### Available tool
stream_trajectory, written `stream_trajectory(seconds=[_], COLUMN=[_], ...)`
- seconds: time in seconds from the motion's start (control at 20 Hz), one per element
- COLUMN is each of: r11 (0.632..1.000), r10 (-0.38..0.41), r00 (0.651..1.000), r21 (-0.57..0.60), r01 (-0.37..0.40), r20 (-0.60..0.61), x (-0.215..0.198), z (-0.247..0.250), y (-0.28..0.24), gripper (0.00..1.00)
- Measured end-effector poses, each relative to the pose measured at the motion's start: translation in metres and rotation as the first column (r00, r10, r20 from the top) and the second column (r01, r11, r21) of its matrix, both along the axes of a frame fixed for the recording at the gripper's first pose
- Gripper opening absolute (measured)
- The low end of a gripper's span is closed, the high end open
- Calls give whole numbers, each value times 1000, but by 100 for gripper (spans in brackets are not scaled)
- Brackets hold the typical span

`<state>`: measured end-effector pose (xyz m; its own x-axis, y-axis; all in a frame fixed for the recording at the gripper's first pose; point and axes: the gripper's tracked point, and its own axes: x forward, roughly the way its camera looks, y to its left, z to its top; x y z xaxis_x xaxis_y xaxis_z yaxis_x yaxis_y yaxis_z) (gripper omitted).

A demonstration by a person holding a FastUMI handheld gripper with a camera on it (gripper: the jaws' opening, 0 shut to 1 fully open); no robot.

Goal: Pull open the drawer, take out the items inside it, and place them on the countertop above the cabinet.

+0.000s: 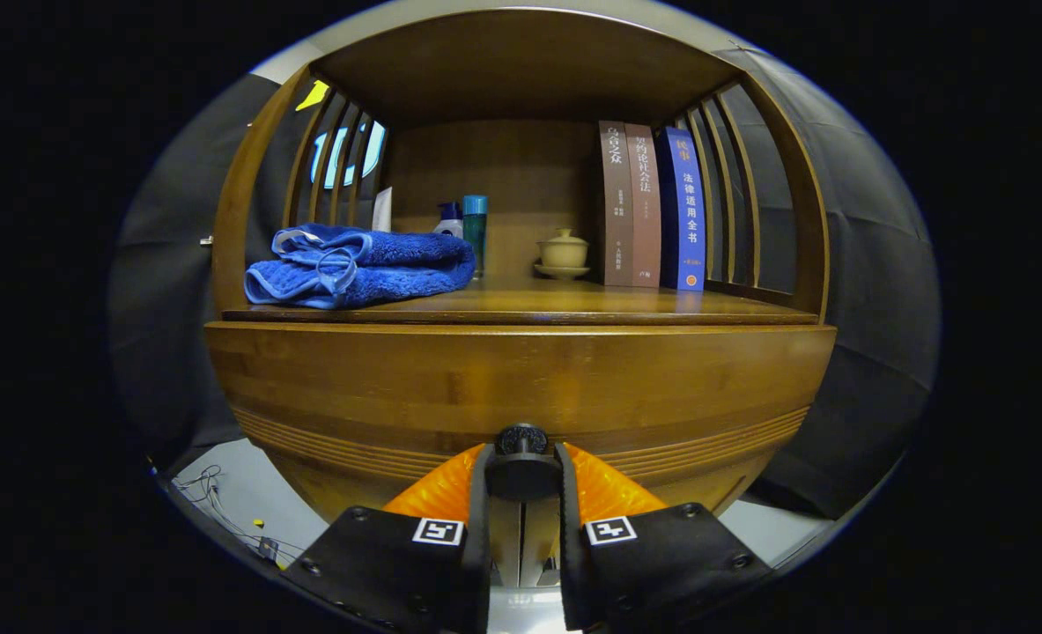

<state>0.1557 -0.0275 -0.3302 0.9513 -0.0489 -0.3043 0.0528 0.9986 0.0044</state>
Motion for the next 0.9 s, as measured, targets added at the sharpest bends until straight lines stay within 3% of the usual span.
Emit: stream_trajectory(seconds=[0.9], r11=[999], r10=[4], r00=[1000], r21=[43], r01=[-3], r20=[-14], x=[-130], z=[15], y=[2], gripper=[36])
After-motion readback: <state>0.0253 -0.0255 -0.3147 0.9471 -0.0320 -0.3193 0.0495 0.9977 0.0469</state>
